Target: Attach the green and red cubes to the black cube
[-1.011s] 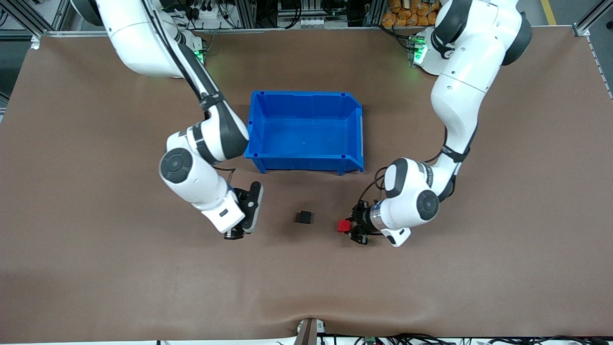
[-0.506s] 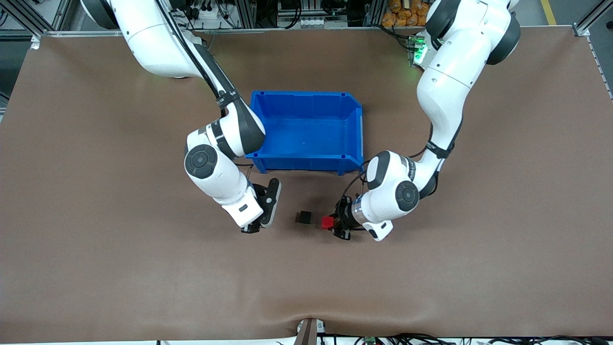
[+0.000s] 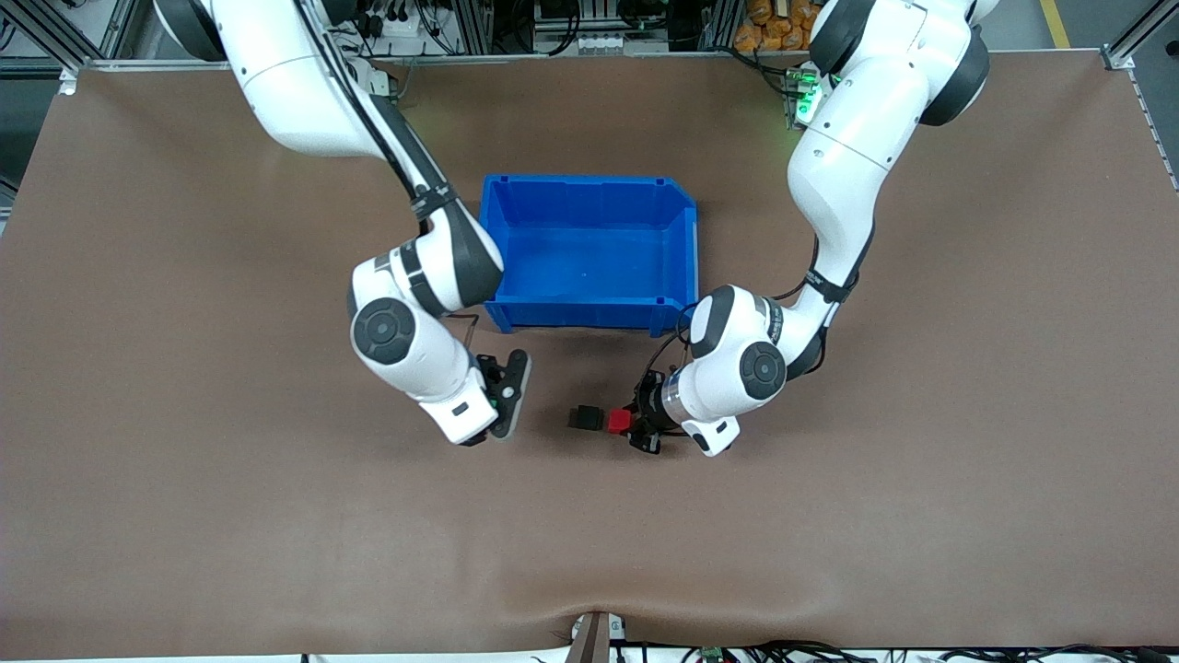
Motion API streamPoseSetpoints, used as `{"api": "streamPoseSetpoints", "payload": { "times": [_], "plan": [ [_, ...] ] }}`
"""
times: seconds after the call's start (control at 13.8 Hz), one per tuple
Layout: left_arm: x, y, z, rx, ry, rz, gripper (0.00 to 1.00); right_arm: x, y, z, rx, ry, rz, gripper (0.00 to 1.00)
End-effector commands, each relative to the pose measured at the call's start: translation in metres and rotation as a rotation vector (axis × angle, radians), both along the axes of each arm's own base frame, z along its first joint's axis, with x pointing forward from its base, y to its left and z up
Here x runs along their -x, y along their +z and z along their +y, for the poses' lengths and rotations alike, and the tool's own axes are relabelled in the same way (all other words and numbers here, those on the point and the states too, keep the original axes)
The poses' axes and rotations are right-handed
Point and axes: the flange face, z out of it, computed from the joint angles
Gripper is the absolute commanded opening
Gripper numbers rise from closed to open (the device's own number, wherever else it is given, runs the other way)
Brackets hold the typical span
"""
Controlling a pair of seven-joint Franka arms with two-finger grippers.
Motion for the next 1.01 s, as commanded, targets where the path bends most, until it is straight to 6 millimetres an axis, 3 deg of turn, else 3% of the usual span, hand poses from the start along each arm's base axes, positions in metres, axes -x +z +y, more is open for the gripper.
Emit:
{"api": "streamPoseSetpoints", "payload": {
  "times": [0.0, 0.58, 0.79, 0.87, 0.94],
  "plan": [
    [0.000, -0.002, -0.010, 0.004, 0.026, 0.000, 0.00, -0.004, 0.000, -0.009, -0.007, 0.024, 0.022, 0.00],
    [0.006, -0.011, -0.022, 0.013, 0.039, -0.028, 0.00, 0.009, -0.006, 0.010, 0.001, 0.008, 0.054, 0.00],
    [0.007, -0.011, -0.025, 0.014, 0.039, -0.036, 0.00, 0.019, -0.008, 0.031, 0.008, -0.003, 0.058, 0.00],
    [0.002, -0.010, -0.017, 0.017, 0.053, -0.034, 0.20, 0.019, -0.008, 0.033, 0.007, -0.001, 0.051, 0.00],
    [0.000, -0.009, -0.013, 0.019, 0.060, -0.035, 0.56, 0.018, -0.012, 0.032, 0.007, -0.004, 0.050, 0.00]
  ]
}}
